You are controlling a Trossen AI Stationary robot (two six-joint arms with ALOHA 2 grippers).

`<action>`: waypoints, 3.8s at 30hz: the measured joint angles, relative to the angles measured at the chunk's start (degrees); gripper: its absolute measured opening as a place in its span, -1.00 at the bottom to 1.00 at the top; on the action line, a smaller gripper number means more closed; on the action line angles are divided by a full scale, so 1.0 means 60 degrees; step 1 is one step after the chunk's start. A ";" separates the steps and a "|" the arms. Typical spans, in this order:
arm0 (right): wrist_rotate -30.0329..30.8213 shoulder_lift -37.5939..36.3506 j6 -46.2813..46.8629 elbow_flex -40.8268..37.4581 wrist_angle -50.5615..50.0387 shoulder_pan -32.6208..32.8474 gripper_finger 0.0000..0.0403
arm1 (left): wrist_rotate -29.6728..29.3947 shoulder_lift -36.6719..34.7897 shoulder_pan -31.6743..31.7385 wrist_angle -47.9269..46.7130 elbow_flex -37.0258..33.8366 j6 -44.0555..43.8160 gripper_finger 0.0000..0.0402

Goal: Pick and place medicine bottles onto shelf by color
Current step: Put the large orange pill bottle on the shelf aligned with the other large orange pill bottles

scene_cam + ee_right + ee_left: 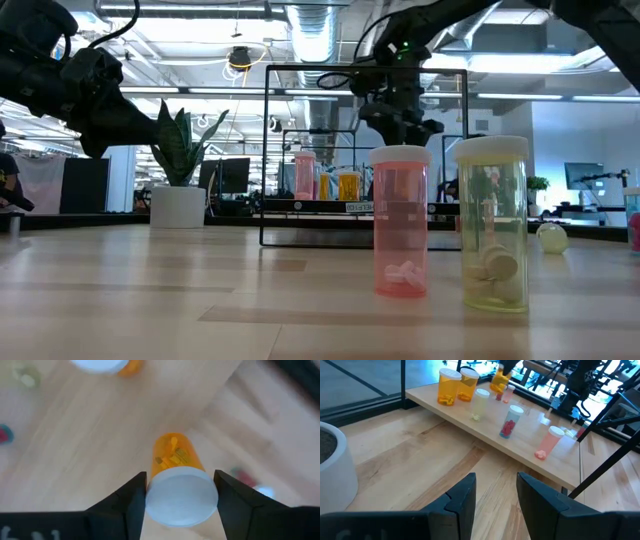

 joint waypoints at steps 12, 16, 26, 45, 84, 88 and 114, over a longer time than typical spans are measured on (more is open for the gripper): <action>0.1729 0.0004 -0.2838 0.0038 0.0358 0.0537 0.07 | 0.0000 0.0000 0.0000 -0.0003 0.0000 0.0000 -0.36; 0.1780 0.0004 -0.3889 0.0042 0.0803 0.0503 0.07 | 0.0000 0.0000 0.0001 -0.0001 -0.0003 0.0000 -0.36; 0.1666 0.0116 -0.5448 0.0044 0.1301 0.0332 0.07 | 0.0002 0.0000 0.0000 -0.0001 -0.0002 0.0000 -0.36; 0.1039 0.0161 -0.6884 0.0035 0.1731 0.0277 0.11 | 0.0000 0.0000 0.0003 0.0000 -0.0004 0.0000 -0.36; 0.0947 0.0161 -0.6887 -0.0523 0.2374 0.0142 0.14 | 0.0000 0.0000 0.0000 0.0001 0.0000 0.0000 -0.36; 0.0948 0.0161 -0.6884 -0.0523 0.2359 0.0142 0.14 | 0.0001 0.0000 -0.0001 -0.0001 -0.0001 0.0000 -0.36; 0.0924 0.0161 -0.7318 -0.0523 0.2374 0.0015 0.14 | 0.0000 -0.0001 0.0000 -0.0002 -0.0003 0.0000 -0.36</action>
